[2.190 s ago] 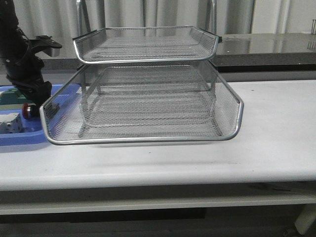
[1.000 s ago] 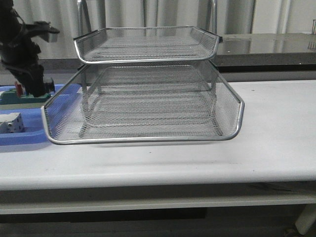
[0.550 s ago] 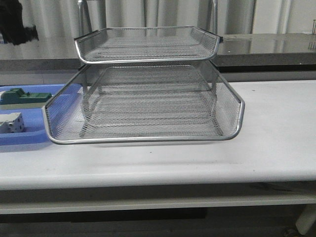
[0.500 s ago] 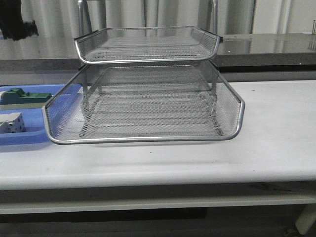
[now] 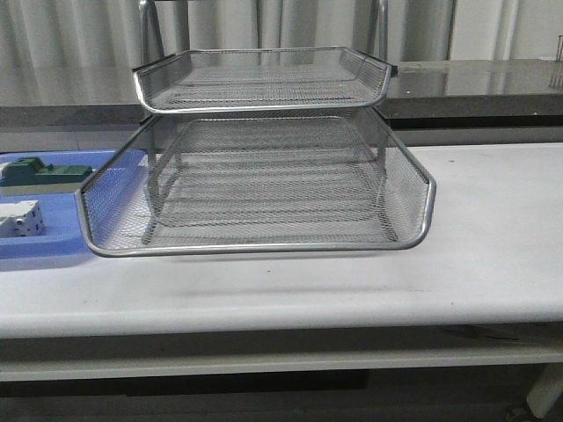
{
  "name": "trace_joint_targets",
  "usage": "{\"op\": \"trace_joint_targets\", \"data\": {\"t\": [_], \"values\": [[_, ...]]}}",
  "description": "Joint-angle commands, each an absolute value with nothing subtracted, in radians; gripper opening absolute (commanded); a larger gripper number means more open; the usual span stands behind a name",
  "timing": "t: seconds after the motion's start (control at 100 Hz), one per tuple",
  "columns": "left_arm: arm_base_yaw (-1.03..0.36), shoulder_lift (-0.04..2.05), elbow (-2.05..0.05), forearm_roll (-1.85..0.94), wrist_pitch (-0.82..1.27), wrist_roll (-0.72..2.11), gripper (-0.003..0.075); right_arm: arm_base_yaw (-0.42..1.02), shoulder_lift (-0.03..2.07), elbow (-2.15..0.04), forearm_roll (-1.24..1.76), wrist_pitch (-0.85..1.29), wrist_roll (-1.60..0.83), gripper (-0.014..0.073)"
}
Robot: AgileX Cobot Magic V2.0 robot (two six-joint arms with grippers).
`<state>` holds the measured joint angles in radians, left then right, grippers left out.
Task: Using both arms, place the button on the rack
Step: 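Lift the red button and carry it over the pulled-out middle tray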
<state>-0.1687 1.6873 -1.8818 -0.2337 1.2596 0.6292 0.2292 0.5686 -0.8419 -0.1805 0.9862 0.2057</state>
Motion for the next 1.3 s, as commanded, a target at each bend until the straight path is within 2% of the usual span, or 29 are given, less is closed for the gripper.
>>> {"op": "trace_joint_targets", "data": {"t": [0.0,0.41,0.95,1.11,1.2,1.29], "values": [[-0.230,1.624,-1.860,-0.270,1.269,0.617,-0.0021,0.227,0.571,-0.874,-0.204,0.926,0.205,-0.0069],[-0.487,1.678,-1.727,-0.264,1.174,0.622,-0.0021,0.227,0.571,-0.874,-0.204,0.926,0.205,-0.0069],[-0.547,1.877,-1.727,-0.256,1.073,0.623,-0.0015,0.227,0.571,-0.874,-0.204,0.926,0.205,-0.0069],[-0.554,1.883,-1.727,-0.256,1.073,0.623,0.0070,0.227,0.571,-0.874,-0.204,0.926,0.205,-0.0069],[-0.554,1.883,-1.727,-0.256,1.081,0.623,0.0158,0.227,0.571,-0.874,-0.204,0.926,0.205,-0.0069],[-0.554,1.883,-1.727,-0.256,1.086,0.623,0.0298,0.227,0.571,-0.874,-0.204,0.926,0.205,-0.0069]]}}
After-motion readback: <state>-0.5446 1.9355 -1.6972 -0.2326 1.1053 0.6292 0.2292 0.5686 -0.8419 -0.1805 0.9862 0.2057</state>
